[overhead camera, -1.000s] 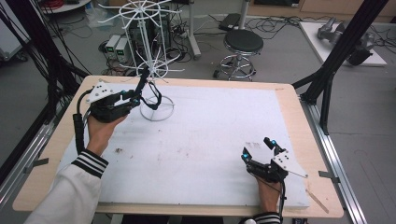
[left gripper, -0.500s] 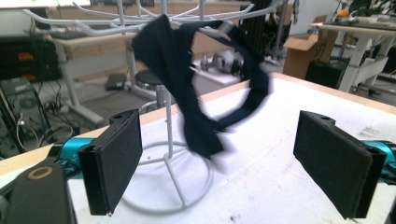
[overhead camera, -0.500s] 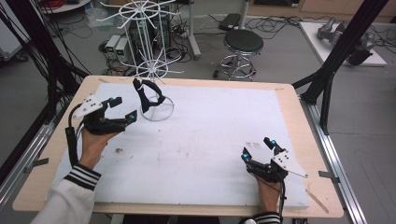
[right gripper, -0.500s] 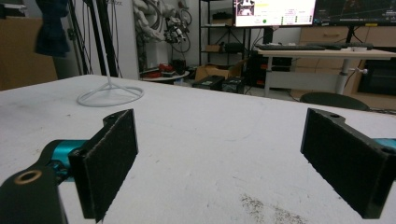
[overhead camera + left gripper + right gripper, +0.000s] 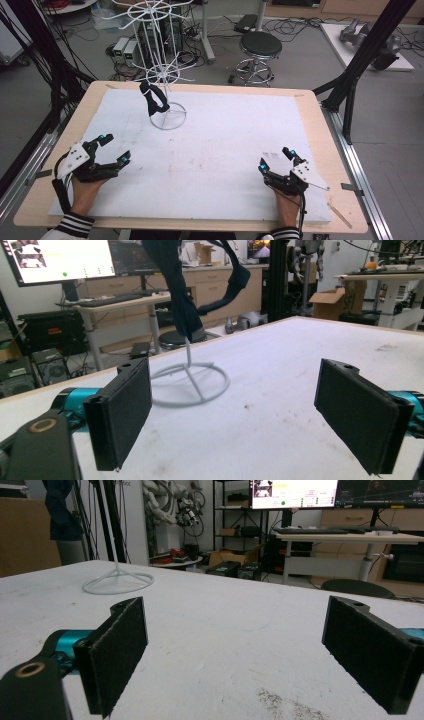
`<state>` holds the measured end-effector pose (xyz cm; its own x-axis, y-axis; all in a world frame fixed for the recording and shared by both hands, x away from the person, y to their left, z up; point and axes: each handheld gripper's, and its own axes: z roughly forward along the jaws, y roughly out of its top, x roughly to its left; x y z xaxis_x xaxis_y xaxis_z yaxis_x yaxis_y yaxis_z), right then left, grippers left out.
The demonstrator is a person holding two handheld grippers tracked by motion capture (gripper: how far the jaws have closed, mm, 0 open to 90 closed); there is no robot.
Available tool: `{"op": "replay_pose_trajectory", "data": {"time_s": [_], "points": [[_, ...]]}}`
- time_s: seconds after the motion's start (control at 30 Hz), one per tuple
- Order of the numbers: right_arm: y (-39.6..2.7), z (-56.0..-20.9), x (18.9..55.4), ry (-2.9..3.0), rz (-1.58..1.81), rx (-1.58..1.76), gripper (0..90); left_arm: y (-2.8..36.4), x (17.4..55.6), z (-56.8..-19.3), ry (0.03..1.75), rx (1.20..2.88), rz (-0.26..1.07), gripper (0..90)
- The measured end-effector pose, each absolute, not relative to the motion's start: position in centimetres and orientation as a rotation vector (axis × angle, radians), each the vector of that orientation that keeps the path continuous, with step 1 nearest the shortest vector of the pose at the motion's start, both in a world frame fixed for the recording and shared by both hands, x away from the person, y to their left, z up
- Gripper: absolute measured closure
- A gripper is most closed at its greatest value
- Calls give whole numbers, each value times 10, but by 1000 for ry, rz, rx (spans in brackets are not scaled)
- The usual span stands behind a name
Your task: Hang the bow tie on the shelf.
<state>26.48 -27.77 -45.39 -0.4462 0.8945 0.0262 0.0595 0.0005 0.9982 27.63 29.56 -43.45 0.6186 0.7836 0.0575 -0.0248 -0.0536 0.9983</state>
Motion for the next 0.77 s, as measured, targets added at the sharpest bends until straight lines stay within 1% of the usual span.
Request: {"op": "replay_pose_trajectory", "data": {"time_s": [0.23, 0.33, 0.5, 0.6, 0.77], "points": [[-278, -454, 265, 1583, 1524, 1006, 101, 299, 273, -447, 676, 1489, 759, 153], [-277, -454, 265, 1583, 1525, 1002, 101, 300, 275, -454, 688, 1482, 740, 153], [-278, -454, 264, 1579, 1526, 993, 101, 303, 275, -454, 725, 1445, 743, 152], [-277, -454, 264, 1578, 1525, 989, 101, 302, 273, -455, 732, 1439, 766, 152], [-278, -454, 264, 1578, 1526, 986, 101, 302, 274, -454, 746, 1439, 761, 152]]}}
